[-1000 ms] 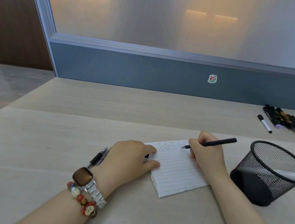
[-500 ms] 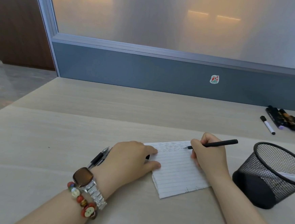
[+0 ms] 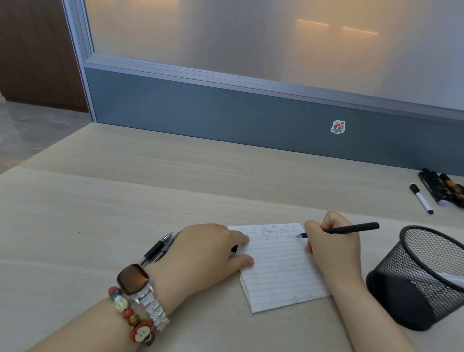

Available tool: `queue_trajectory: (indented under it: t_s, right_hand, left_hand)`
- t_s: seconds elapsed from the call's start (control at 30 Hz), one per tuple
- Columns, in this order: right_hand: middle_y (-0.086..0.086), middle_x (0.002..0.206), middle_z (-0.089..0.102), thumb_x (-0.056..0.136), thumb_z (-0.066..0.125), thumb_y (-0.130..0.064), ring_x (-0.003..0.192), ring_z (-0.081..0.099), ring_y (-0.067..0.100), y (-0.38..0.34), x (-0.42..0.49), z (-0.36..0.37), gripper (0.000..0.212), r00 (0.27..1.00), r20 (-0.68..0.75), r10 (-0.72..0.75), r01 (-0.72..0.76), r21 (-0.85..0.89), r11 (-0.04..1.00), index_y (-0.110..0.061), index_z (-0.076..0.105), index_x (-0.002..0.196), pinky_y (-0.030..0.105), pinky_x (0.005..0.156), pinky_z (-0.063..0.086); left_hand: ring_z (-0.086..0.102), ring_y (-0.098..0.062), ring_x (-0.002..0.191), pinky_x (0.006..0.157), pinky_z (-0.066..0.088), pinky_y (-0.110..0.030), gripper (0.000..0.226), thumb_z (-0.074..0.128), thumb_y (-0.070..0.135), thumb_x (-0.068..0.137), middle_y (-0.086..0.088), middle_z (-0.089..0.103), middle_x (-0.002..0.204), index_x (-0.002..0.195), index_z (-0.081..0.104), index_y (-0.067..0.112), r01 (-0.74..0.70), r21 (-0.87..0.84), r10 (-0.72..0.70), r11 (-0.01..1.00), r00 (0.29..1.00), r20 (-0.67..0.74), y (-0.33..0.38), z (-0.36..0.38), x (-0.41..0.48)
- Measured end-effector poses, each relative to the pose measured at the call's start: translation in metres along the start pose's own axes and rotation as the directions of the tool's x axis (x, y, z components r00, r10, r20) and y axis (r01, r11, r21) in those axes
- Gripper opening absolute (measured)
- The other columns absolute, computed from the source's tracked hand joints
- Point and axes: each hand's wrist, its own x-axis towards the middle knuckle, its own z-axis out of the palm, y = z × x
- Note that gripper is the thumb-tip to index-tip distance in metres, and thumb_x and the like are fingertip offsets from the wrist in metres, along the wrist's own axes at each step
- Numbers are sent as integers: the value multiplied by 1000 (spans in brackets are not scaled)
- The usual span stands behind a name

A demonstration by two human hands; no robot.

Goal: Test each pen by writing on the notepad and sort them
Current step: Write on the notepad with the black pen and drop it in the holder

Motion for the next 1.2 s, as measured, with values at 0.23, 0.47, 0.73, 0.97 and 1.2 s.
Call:
queue_trajectory:
  t_s: [0.23,0.47,0.73,0.97,1.2]
  right_hand:
    - [3,35,48,73,46,2,26,29,12,-20,-2,-8,34,997,75,3,-30,352,935,-18,33,50,15,32,20]
    - [7,36,47,70,49,-6,26,27,15,-42,-23,0,29,951,279,-135,-21,494,869,-19,32,51,14,34,22]
    - [7,37,49,84,44,9,25,28,14,-45,-28,3,37,929,322,-181,-5,499,866,-13,33,56,16,34,25]
    - [6,37,49,84,46,6,26,29,14,-42,-26,4,38,931,333,-152,-25,472,881,-16,36,55,16,35,25]
    - [3,44,51,81,67,-12,33,38,14,-37,-28,10,18,841,514,-169,-14,333,943,-13,60,65,20,37,28]
  left_hand:
    - [39,-7,59,55,32,-24,10,32,23,88,8,43,62,83,39,28,-52,-486,17,872,997,-75,6,-21,-4]
    - [53,-8,75,68,41,-20,19,40,16,92,5,58,80,89,50,31,-41,-678,-32,734,995,-95,12,-18,0]
    - [59,-2,91,78,46,-18,17,52,16,89,15,65,93,92,56,32,-80,-752,-3,654,994,-108,16,-14,1]
    - [58,-1,90,80,46,-20,13,54,16,89,14,64,91,94,59,27,-108,-706,13,700,990,-139,15,-15,1]
    - [55,3,83,72,37,-5,10,57,18,87,15,64,88,93,62,23,-182,-618,59,765,975,-214,12,-14,1]
